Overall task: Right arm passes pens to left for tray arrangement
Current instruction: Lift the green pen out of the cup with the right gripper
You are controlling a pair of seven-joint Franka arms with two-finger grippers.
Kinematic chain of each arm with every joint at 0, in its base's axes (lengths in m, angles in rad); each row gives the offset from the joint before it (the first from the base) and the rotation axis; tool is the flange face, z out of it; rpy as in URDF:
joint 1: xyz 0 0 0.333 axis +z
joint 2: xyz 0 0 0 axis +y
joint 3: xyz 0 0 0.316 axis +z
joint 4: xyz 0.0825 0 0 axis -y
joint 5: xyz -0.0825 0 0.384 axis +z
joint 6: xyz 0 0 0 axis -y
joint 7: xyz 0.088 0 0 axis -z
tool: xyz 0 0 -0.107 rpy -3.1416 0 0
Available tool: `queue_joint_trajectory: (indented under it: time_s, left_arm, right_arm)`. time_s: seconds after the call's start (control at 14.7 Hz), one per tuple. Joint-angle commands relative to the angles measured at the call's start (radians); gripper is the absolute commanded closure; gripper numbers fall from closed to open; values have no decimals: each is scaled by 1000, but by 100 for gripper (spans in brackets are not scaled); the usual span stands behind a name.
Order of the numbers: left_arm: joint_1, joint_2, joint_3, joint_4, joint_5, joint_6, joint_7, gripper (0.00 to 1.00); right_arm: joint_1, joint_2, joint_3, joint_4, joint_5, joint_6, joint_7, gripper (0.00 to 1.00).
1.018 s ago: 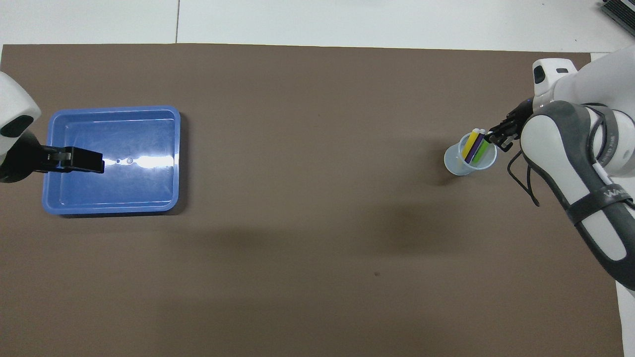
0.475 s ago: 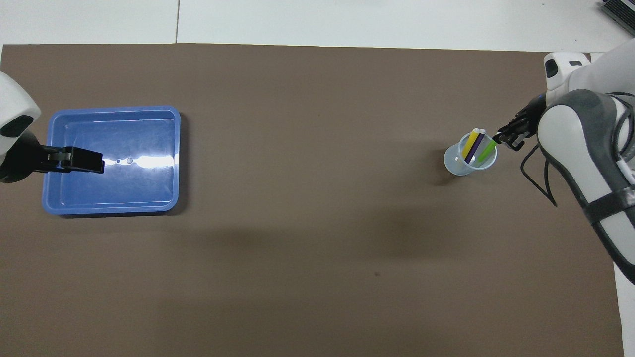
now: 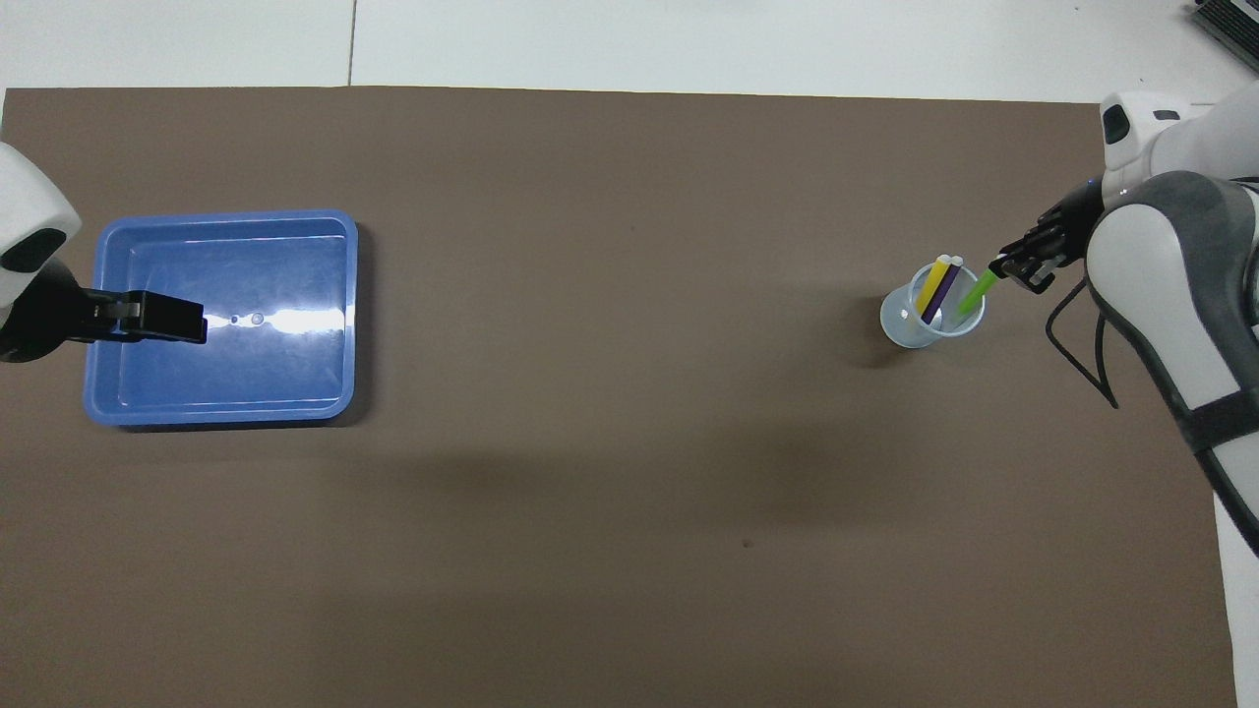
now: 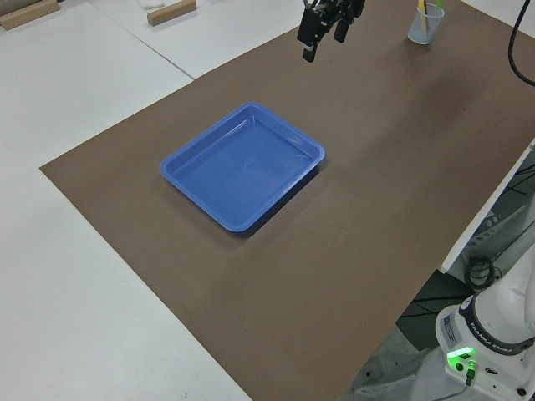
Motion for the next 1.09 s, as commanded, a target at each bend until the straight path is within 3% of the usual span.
queue_joint_trajectory:
  time_s: [0.0, 0.34, 0.61, 0.88, 1.02]
  left_arm:
    - [27, -25, 1, -20, -3, 13, 8, 1]
    - [48, -26, 2, -19, -130, 7, 7, 1]
    - [52, -29, 2, -25, -213, 1, -4, 1]
    - [39, -29, 2, -25, -213, 15, 20, 2]
    - [38, -29, 1, -28, -213, 24, 147, 3]
  right_arm:
    - [-12, -45, 12, -2, -18, -44, 37, 84]
    - [-12, -74, 12, 27, -2, -107, 51, 84]
    - [-10, -73, 20, 83, 60, -176, 186, 84]
    - [19, -71, 23, 81, 154, -161, 403, 84]
    - [68, -70, 23, 78, 180, -130, 524, 84]
